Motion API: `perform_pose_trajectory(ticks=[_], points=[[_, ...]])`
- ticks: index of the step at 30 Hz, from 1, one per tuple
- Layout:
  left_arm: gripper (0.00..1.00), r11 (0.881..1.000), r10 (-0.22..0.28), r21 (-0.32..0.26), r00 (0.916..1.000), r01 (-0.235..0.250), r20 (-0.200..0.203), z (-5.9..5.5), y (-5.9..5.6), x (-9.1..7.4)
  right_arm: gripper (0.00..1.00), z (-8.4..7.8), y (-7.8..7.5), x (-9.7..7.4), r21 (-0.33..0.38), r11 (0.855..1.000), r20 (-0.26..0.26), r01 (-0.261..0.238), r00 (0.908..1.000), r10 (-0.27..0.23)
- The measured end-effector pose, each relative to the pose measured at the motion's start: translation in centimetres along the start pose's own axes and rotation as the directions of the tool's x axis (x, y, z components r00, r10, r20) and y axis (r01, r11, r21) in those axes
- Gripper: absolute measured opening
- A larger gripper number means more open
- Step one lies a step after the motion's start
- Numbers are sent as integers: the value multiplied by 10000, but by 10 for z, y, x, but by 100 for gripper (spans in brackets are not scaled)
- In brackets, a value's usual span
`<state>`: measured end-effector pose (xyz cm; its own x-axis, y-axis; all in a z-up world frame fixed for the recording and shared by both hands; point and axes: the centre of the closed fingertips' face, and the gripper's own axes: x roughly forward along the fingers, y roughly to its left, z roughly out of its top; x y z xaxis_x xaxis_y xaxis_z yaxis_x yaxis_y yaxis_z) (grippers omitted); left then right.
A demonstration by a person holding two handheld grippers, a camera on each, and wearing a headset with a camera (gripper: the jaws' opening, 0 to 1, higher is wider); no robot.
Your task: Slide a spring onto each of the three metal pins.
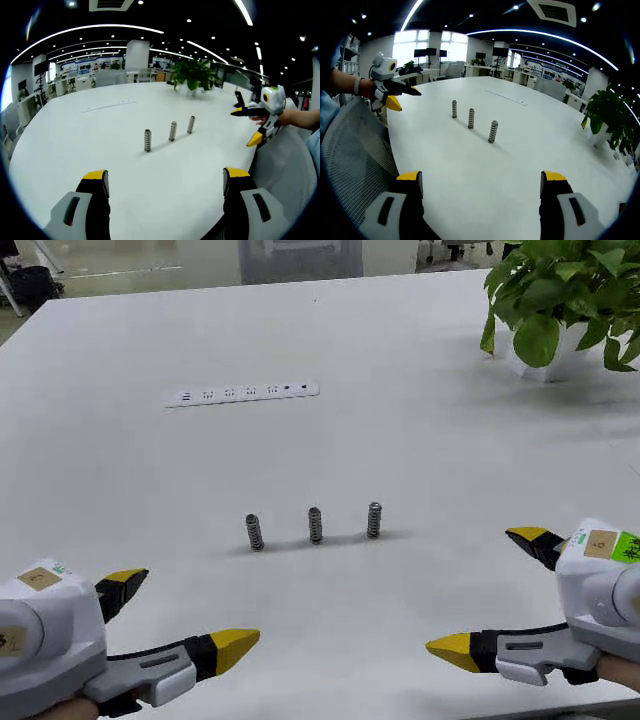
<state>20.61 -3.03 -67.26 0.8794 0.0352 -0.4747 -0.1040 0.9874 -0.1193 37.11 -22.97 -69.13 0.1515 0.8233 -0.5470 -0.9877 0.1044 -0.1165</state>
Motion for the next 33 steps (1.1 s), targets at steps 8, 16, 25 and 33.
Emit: perform_pose_trajectory(ticks=[8, 16, 25, 33], points=[[96, 10000, -39, -37, 10000, 39, 53, -2, -1, 0, 99, -1, 5, 2, -3, 9999, -88, -116, 9999, 116], [96, 9999, -122, 109, 9999, 121, 80, -2, -5, 1, 99, -6, 1, 1, 57, 10000, -145, -21, 9999, 22], [96, 9985, -437, 328, 9990, 441, -119, -8, -12, 4, 98, -6, -2, -1, 140, 9997, -139, 219, 9997, -217], [95, 9993, -338, 174, 9994, 337, 57, -8, -5, 0, 97, -6, -3, -1, 149, 9996, -142, 254, 9996, -251]])
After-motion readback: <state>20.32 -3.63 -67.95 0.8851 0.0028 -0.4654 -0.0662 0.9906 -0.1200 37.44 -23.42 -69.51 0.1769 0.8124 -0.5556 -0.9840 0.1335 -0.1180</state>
